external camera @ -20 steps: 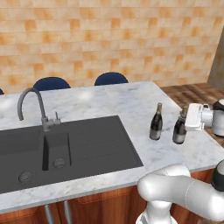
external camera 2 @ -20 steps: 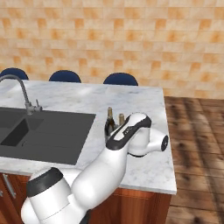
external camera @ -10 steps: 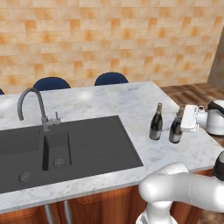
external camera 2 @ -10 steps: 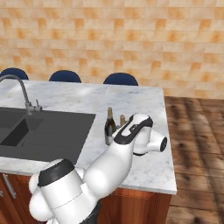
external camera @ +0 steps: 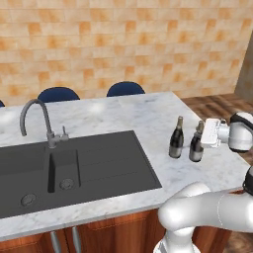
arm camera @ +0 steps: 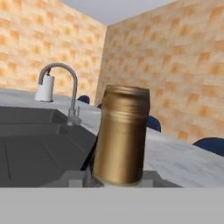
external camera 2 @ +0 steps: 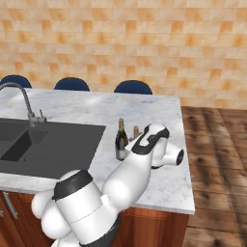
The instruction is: Move the drinks to the dining counter.
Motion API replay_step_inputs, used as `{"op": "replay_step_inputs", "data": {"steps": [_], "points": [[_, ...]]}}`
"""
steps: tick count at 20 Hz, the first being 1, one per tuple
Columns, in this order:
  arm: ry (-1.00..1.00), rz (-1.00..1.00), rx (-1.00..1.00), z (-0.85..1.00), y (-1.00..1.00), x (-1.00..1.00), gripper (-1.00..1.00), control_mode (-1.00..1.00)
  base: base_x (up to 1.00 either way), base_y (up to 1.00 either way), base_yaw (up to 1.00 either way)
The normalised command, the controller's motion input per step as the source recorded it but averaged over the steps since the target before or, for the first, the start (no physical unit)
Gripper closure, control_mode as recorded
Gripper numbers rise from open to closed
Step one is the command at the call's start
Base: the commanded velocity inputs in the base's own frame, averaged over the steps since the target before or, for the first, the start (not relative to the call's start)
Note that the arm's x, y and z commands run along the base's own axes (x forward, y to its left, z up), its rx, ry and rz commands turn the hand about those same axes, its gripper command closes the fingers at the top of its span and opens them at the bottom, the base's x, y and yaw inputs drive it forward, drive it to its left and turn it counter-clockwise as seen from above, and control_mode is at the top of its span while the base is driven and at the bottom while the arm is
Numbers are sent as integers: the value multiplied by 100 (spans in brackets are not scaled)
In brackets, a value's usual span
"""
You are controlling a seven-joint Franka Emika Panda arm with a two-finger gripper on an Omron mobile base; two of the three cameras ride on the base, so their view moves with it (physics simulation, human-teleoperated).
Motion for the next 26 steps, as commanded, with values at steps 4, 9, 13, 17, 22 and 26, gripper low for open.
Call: {"op": "replay_step_inputs", "data": {"steps": [4,9,13,17,22,26], "points": [[0,0,0,-26,-2,16,100,-100,0,0,0],[0,0,0,-24,-3,4,-100,-100,0,0,0],[0,0,0,-15,-1,0,-100,-100,0,0,0],[0,0,0,-3,0,0,-100,-100,0,0,0],[0,0,0,1,0,0,-100,-100,0,0,0],[0,0,0,24,0,0,-100,-100,0,0,0]]}}
